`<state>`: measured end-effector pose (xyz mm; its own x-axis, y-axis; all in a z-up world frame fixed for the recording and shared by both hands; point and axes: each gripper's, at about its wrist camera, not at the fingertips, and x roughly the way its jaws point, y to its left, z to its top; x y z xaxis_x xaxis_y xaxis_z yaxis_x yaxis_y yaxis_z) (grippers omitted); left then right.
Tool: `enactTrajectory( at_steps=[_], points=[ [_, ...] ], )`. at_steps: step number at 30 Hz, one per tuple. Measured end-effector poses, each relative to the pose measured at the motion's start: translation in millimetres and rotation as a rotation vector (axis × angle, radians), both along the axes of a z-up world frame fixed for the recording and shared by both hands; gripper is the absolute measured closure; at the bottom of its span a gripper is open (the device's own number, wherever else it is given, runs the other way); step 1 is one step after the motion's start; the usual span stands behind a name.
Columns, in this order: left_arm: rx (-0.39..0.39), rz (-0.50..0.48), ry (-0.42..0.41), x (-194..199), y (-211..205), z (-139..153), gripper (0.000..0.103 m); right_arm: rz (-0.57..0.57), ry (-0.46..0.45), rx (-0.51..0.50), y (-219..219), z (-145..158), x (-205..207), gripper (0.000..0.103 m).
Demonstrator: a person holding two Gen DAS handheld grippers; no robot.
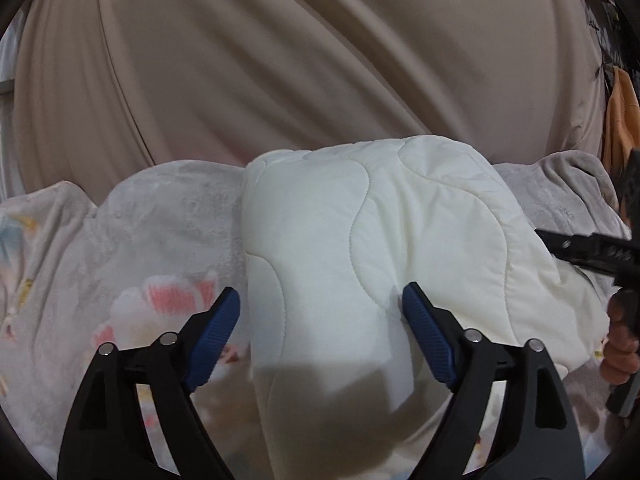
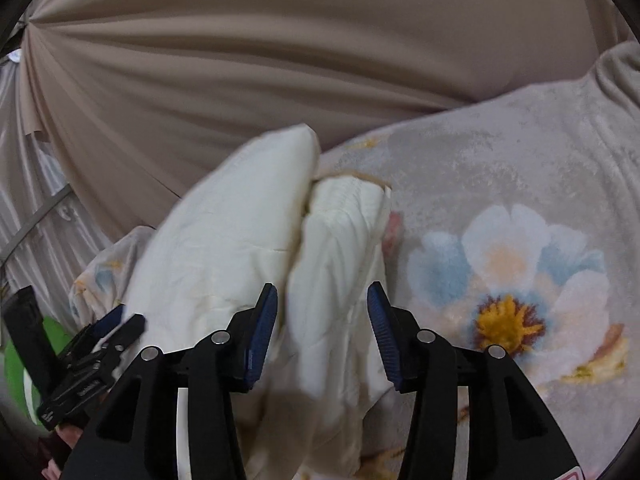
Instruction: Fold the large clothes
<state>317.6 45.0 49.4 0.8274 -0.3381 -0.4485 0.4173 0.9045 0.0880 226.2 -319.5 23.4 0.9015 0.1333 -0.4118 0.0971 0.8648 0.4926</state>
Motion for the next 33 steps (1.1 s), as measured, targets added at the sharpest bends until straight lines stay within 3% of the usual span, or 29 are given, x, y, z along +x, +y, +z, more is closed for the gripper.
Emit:
enactTrajectory(
  at_steps=[3, 7, 13, 14, 15, 16, 17, 18, 21, 23, 25, 30, 33],
  points=[
    [0.010, 0.006, 0.027, -14.2, 1.7, 7.2, 0.015, 0.067, -0.026, -0.024, 18.4, 14.9, -21.0, 0.047],
    [0.038, 0.016, 0.070, -29.2, 1.3, 10.6, 0.014, 0.156, -0.013, -0.068, 48.7, 18.5, -31.8, 0.042],
    [0.075, 0.034, 0.139, -42.1, 6.4, 3.6, 0.014, 0.136, 0.080, -0.095, 69.1, -1.2, -17.3, 0.042],
    [0.079, 0.020, 0.163, -44.3, 9.5, -0.5, 0.014, 0.131, 0.092, -0.093, 69.5, -5.0, -15.7, 0.049],
    [0.088, 0.006, 0.182, -45.7, 11.8, -5.0, 0.014, 0.140, 0.096, -0.089, 69.4, -6.7, -14.6, 0.066],
    [0.101, -0.005, 0.194, -46.7, 13.5, -9.3, 0.014, 0.152, 0.101, -0.078, 69.1, -6.8, -14.3, 0.073],
    [0.119, -0.015, 0.202, -48.2, 15.3, -14.3, 0.014, 0.164, 0.093, -0.059, 66.9, -3.8, -16.9, 0.087],
    [0.142, -0.012, 0.200, -49.0, 18.0, -19.5, 0.014, 0.176, 0.074, -0.044, 64.5, 0.5, -19.5, 0.090],
    [0.186, 0.036, 0.161, -43.5, 29.3, -28.3, 0.014, 0.166, -0.001, -0.052, 58.7, 20.6, -35.2, 0.092],
    [0.144, 0.032, 0.172, -35.1, 39.2, -31.3, 0.014, 0.157, -0.003, -0.077, 57.0, 22.6, -38.0, 0.093],
    [0.137, 0.027, 0.197, -28.4, 39.9, -36.6, 0.014, 0.144, 0.049, -0.080, 54.1, 8.0, -29.8, 0.093],
    [0.209, 0.017, 0.174, -26.1, 28.1, -58.1, 0.012, 0.139, 0.154, -0.058, 45.4, -39.8, -6.5, 0.091],
    [0.160, 0.016, 0.210, -21.1, 34.7, -59.8, 0.011, 0.158, 0.149, -0.078, 47.1, -39.4, -4.5, 0.088]
  ],
)
